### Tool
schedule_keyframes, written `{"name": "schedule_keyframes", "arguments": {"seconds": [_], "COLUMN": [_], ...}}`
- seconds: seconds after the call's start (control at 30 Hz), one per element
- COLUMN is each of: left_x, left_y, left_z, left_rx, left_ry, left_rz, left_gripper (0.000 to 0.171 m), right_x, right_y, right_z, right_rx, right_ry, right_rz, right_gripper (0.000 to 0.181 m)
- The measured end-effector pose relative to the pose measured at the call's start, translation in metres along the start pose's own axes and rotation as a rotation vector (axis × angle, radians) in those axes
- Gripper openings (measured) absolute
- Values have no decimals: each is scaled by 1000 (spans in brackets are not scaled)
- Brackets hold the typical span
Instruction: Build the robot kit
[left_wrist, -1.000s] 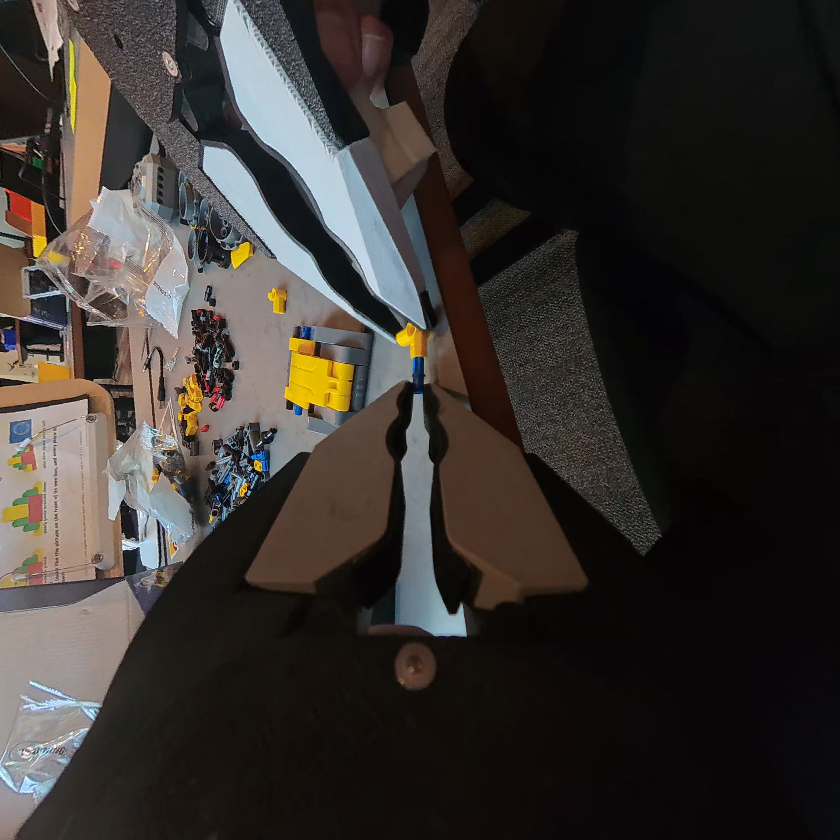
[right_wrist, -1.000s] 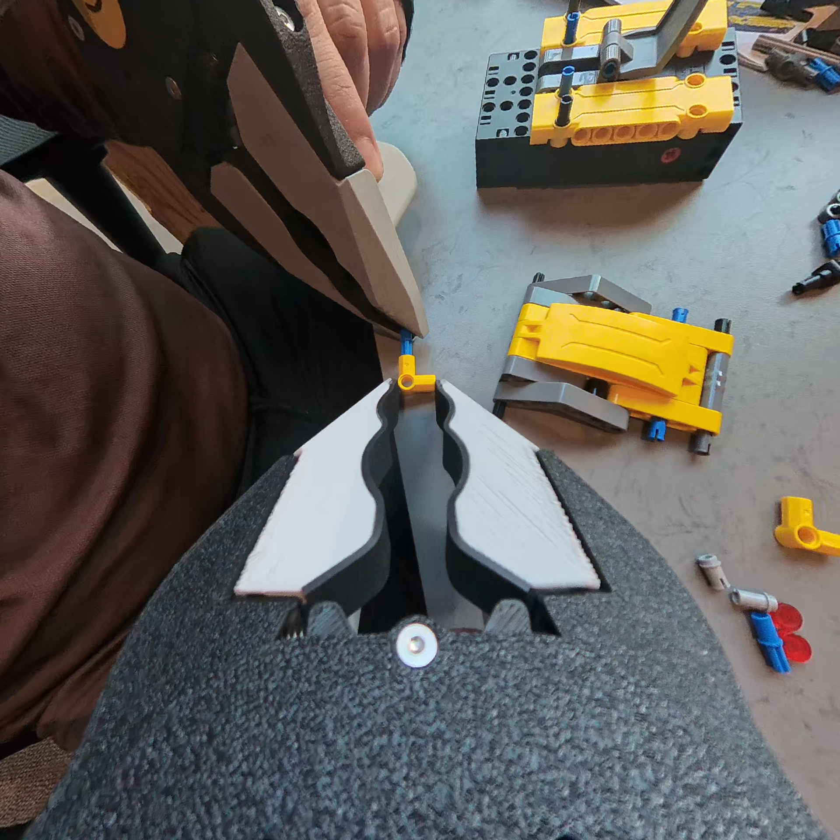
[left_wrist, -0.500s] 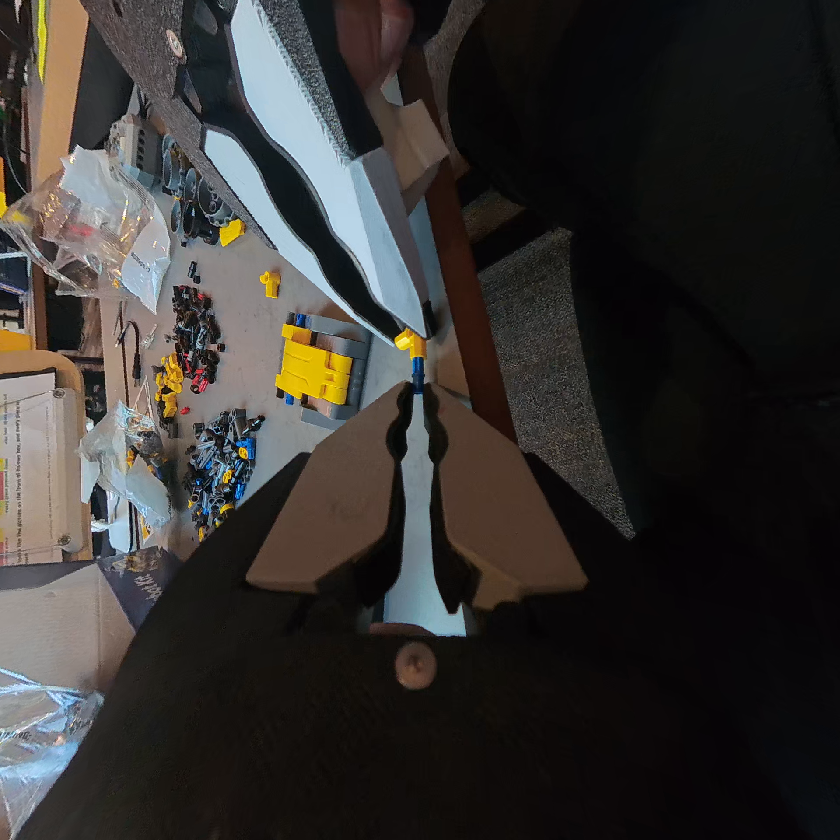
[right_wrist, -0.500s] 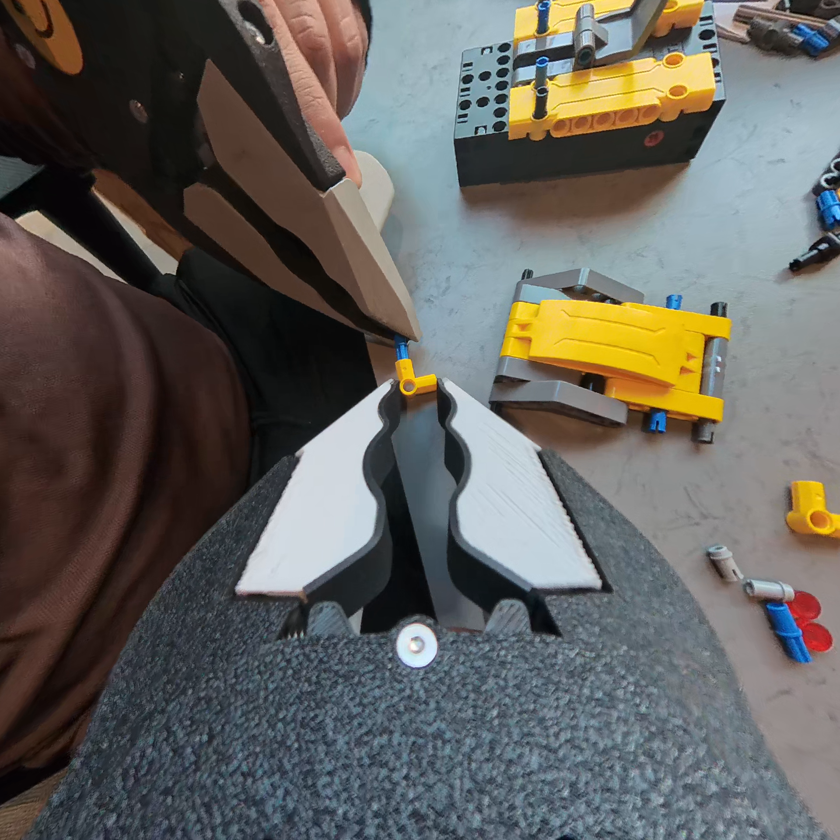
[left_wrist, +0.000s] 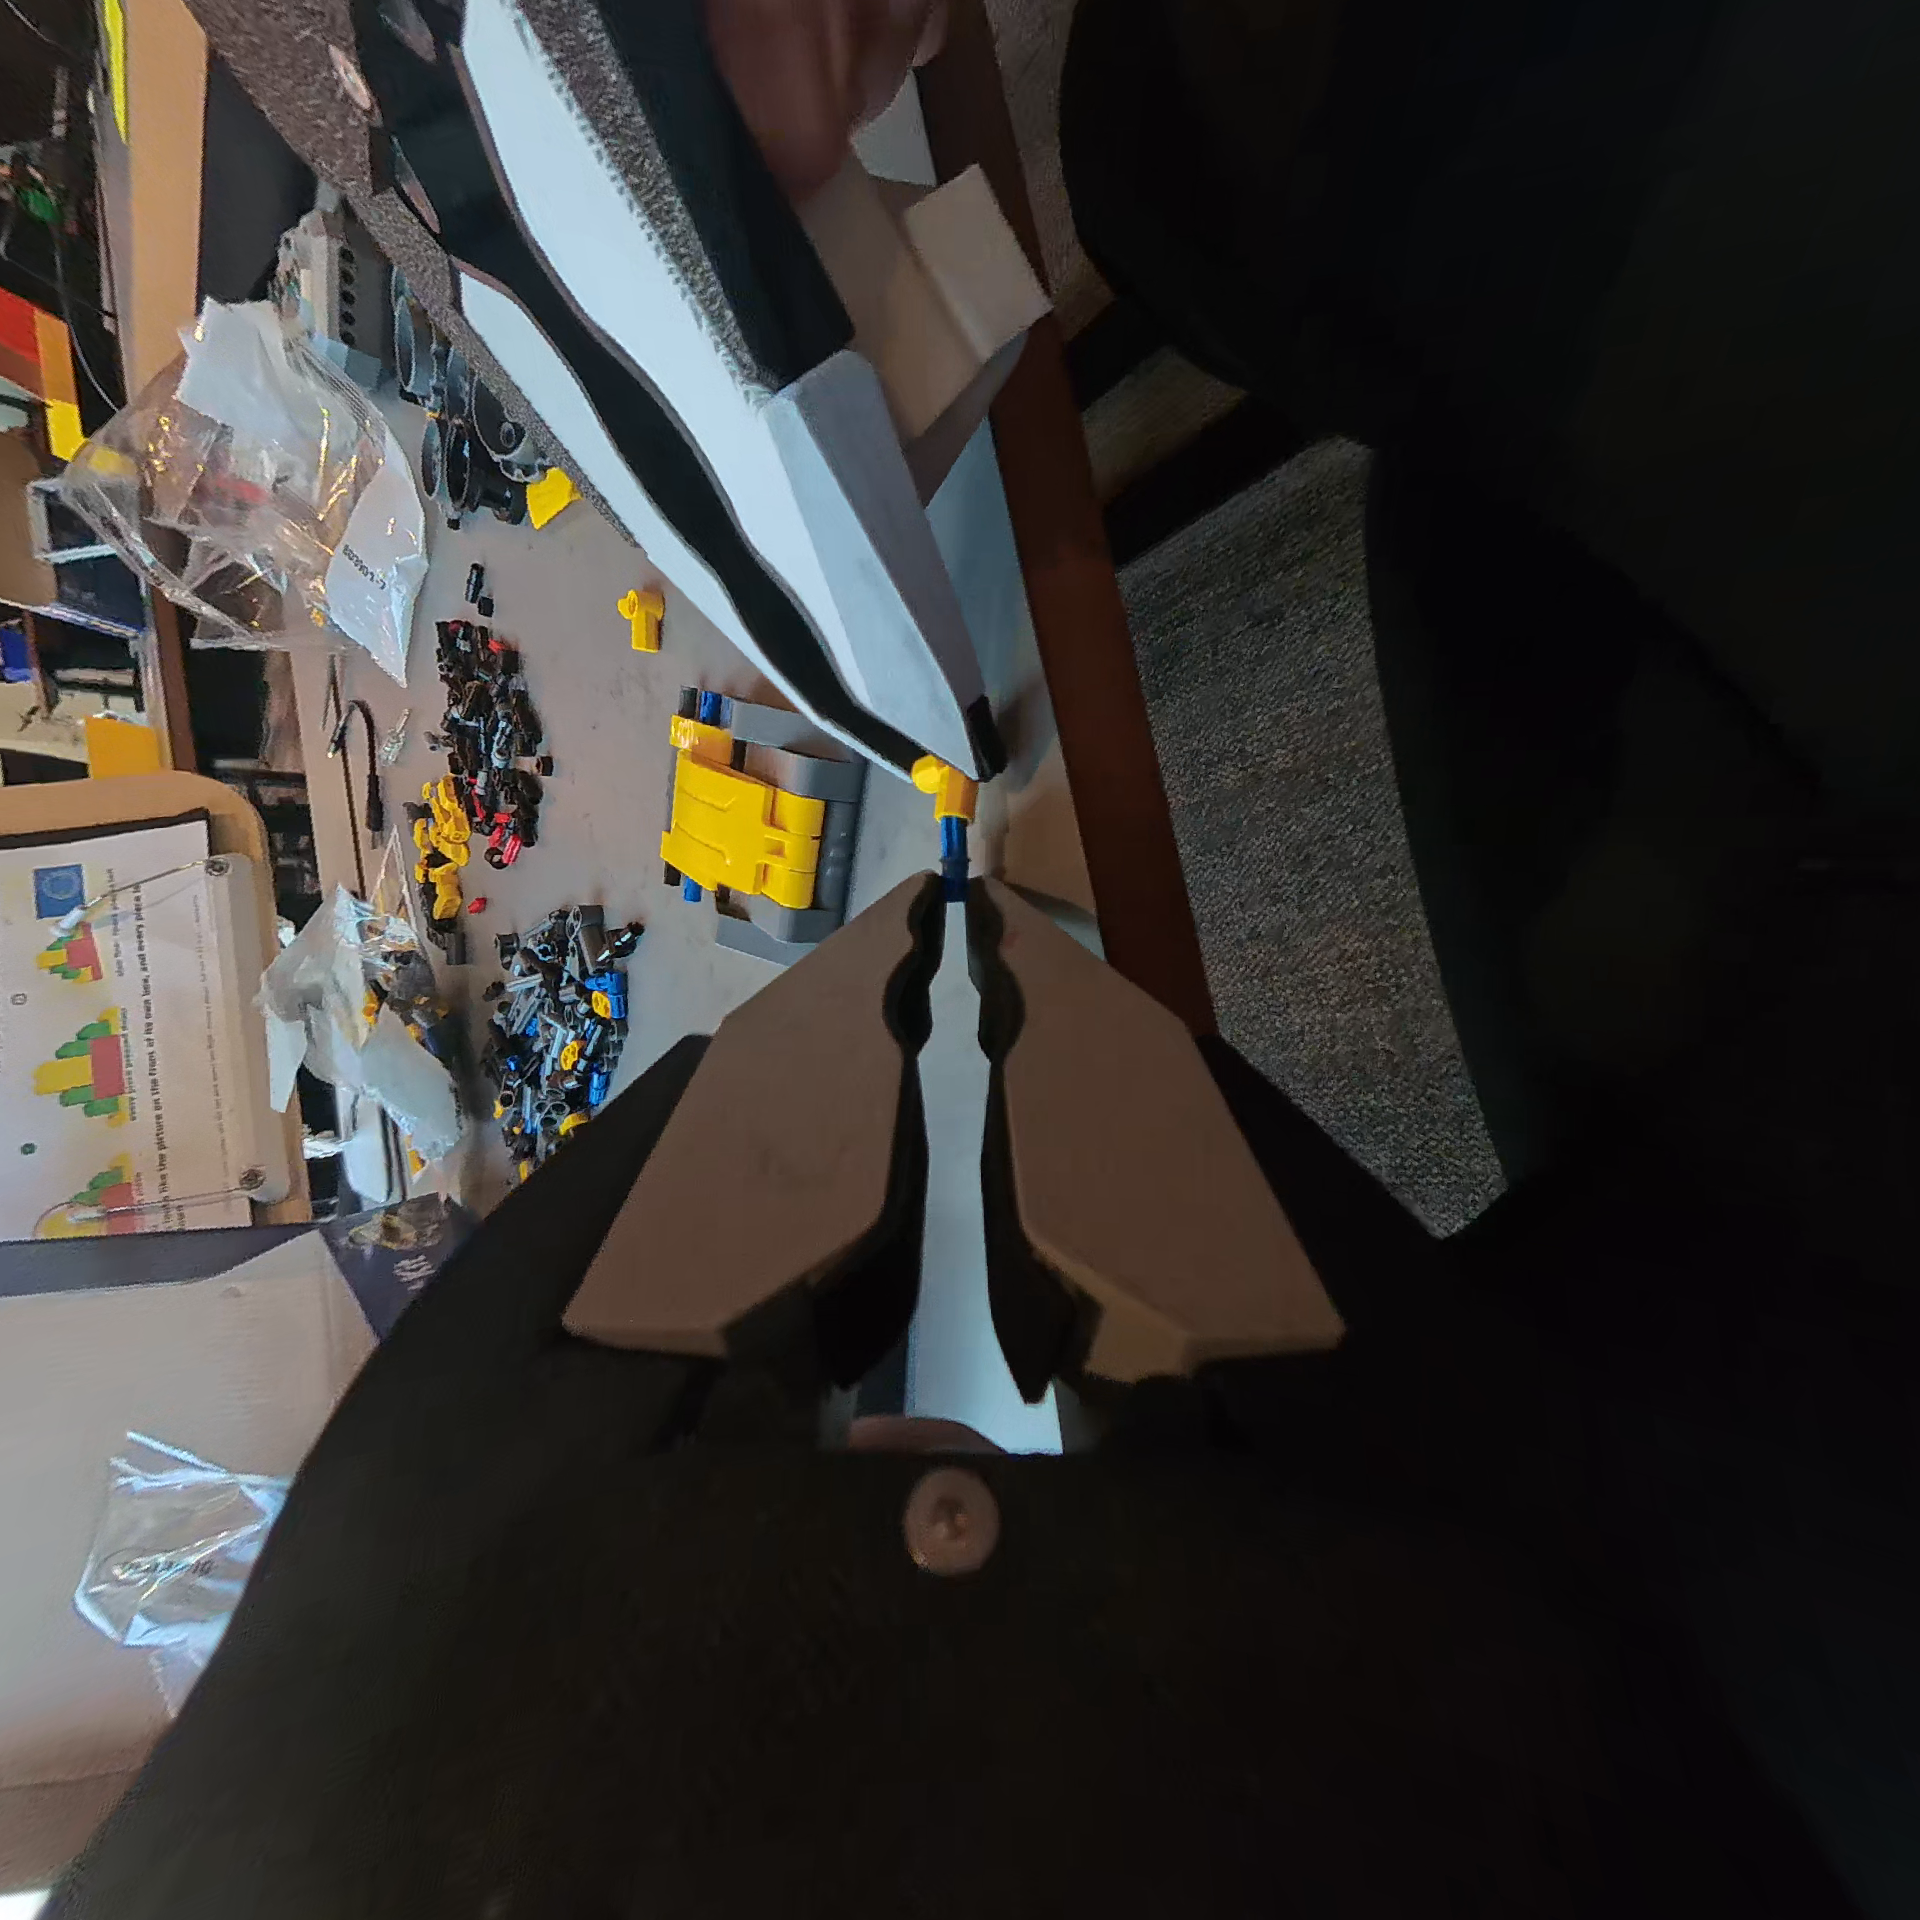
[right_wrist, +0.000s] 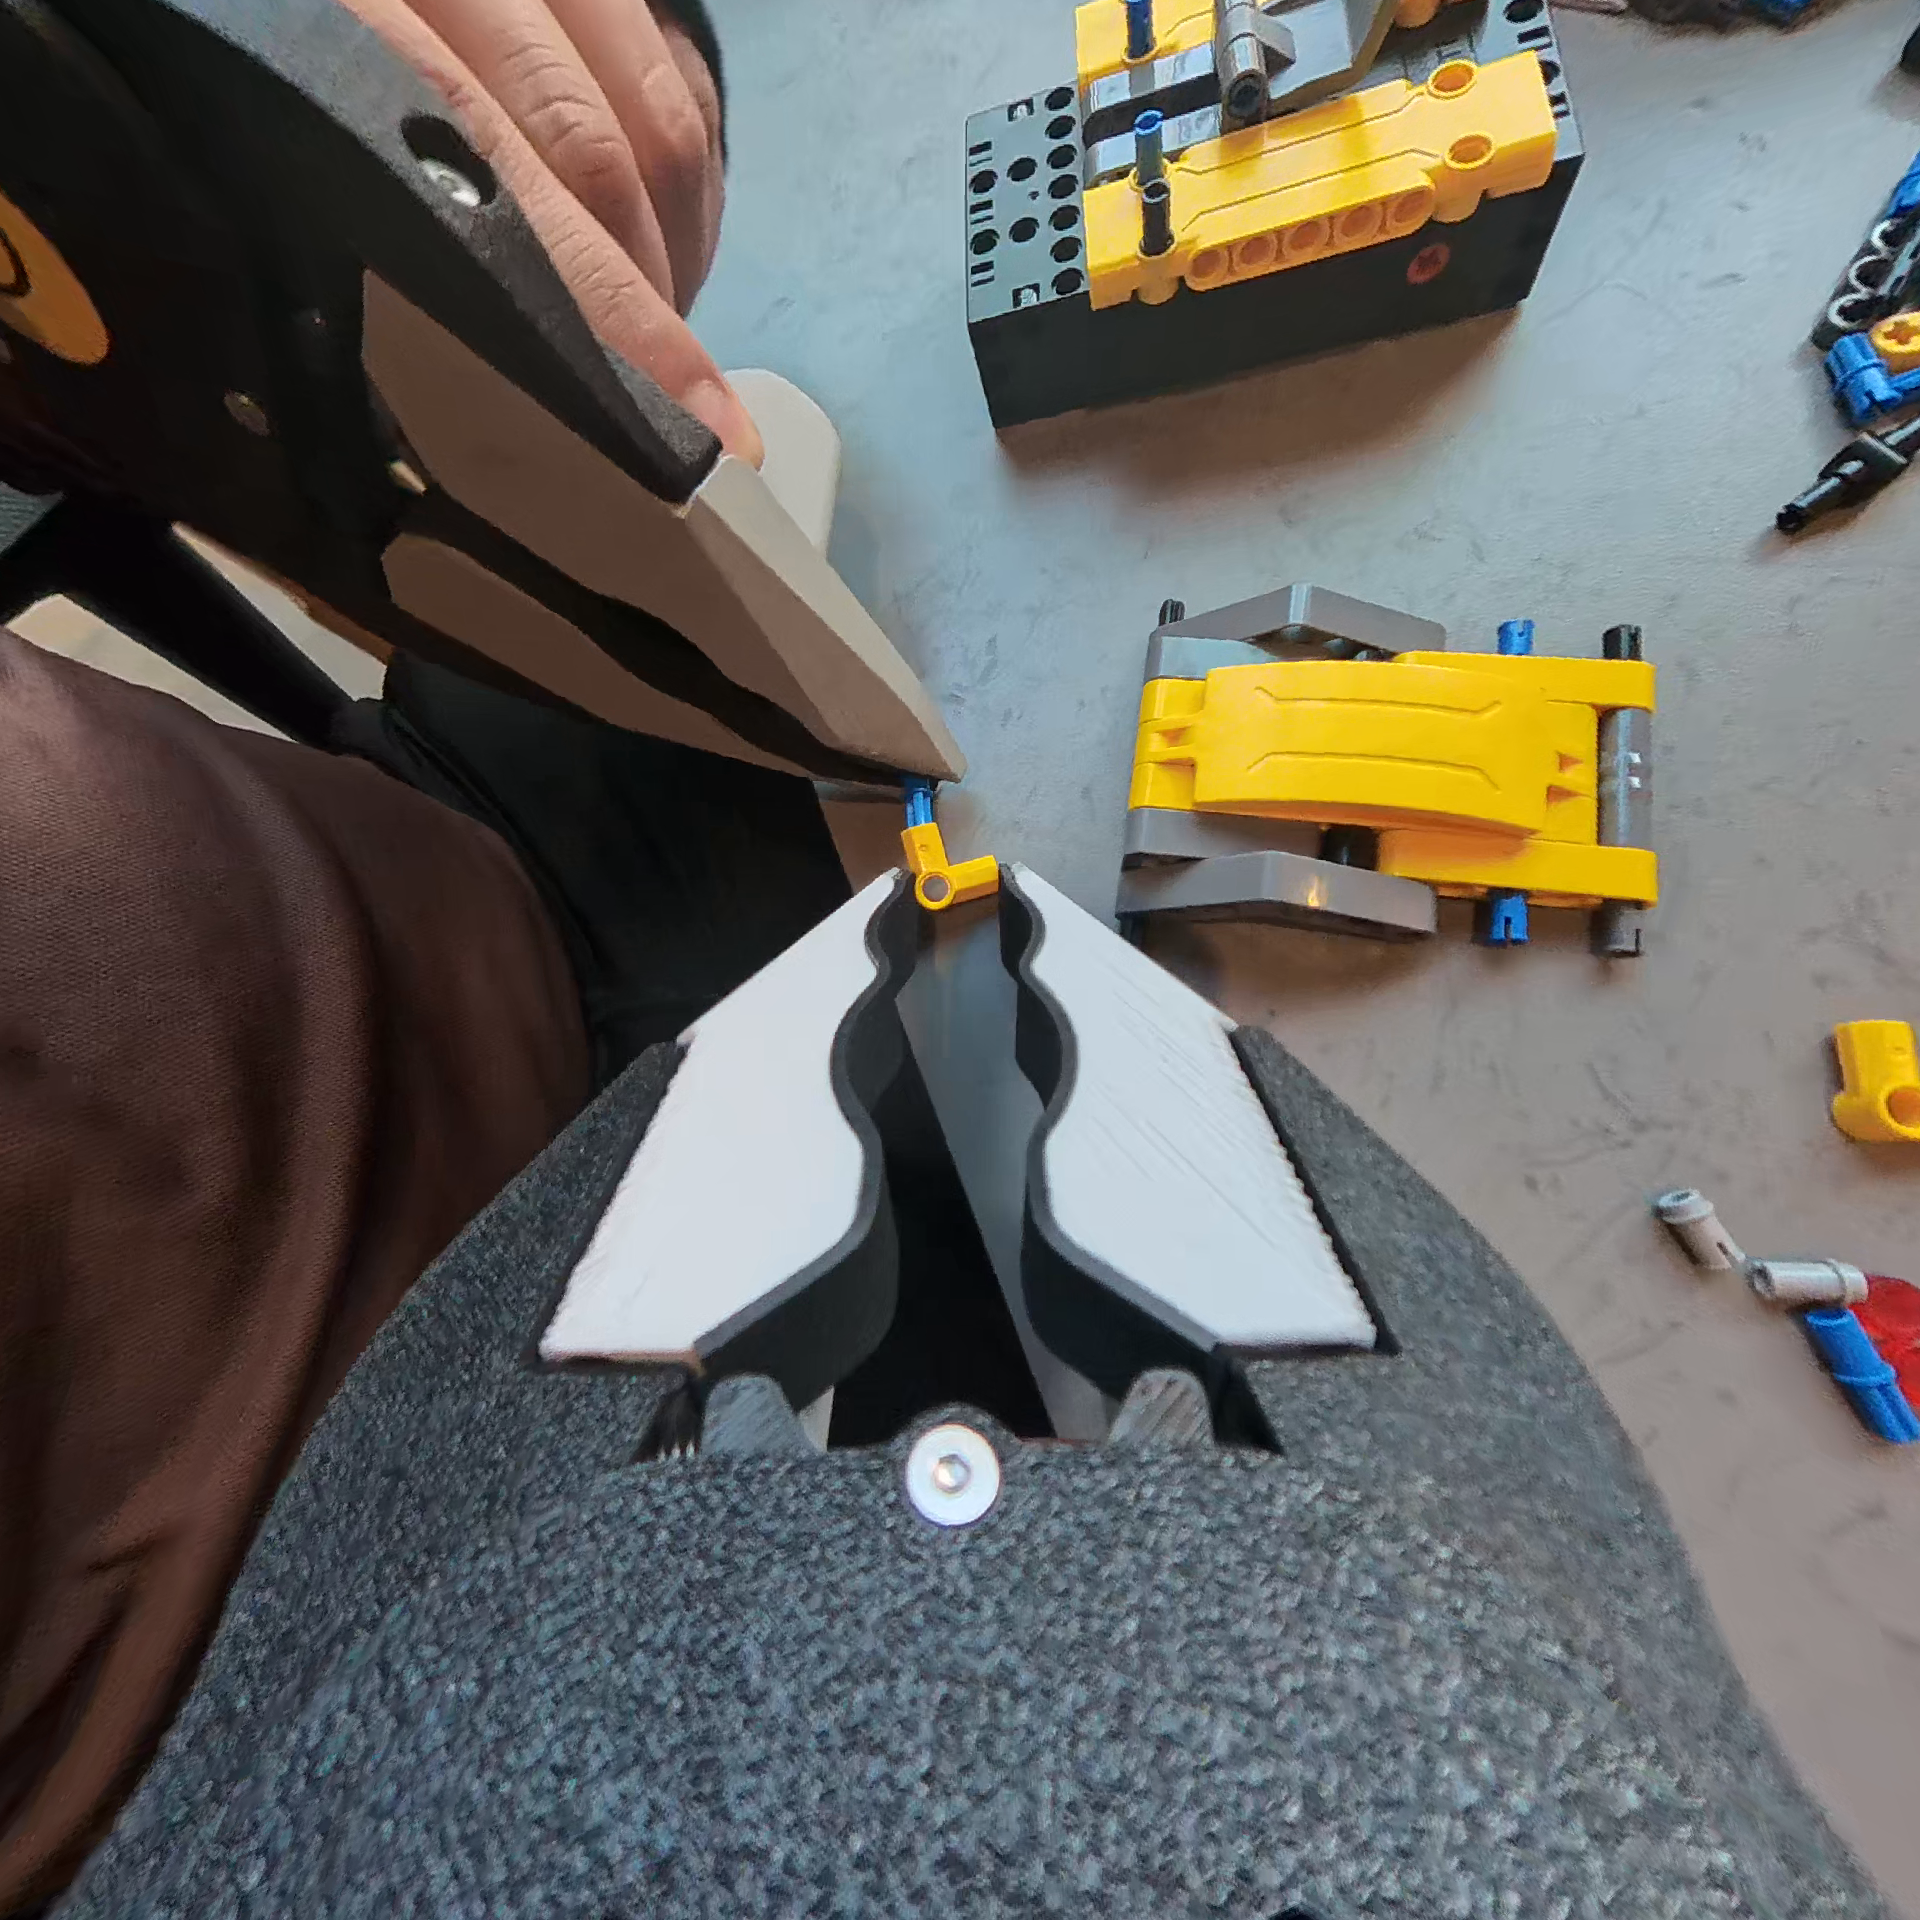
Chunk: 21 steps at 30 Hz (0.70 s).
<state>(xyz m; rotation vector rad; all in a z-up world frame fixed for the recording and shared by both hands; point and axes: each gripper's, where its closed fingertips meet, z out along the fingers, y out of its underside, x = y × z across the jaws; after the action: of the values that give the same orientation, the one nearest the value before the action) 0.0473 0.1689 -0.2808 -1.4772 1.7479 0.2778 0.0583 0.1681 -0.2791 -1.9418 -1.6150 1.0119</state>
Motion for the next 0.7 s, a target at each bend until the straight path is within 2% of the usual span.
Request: {"name": "schedule_keyframes", "arguments": {"seconds": [0.2,0.47,0.7], "left_x": [-1,0,-1], "left_y": [2,6,7], "left_z": [0,-3,-2], "left_rx": [-48,-126,-73], "left_ry": [-21,-42,0], "left_rz": [39,168,38], "left_gripper": [0,0,0], "right_x": [0,1,3], "right_y": [0,-1,-3], "right_z": [1,5,6], "right_rx": [-59,-201,-139], "right_ry": [86,188,166], "right_rz": [-18,-82,-79], "right_gripper": [14,14,14]}}
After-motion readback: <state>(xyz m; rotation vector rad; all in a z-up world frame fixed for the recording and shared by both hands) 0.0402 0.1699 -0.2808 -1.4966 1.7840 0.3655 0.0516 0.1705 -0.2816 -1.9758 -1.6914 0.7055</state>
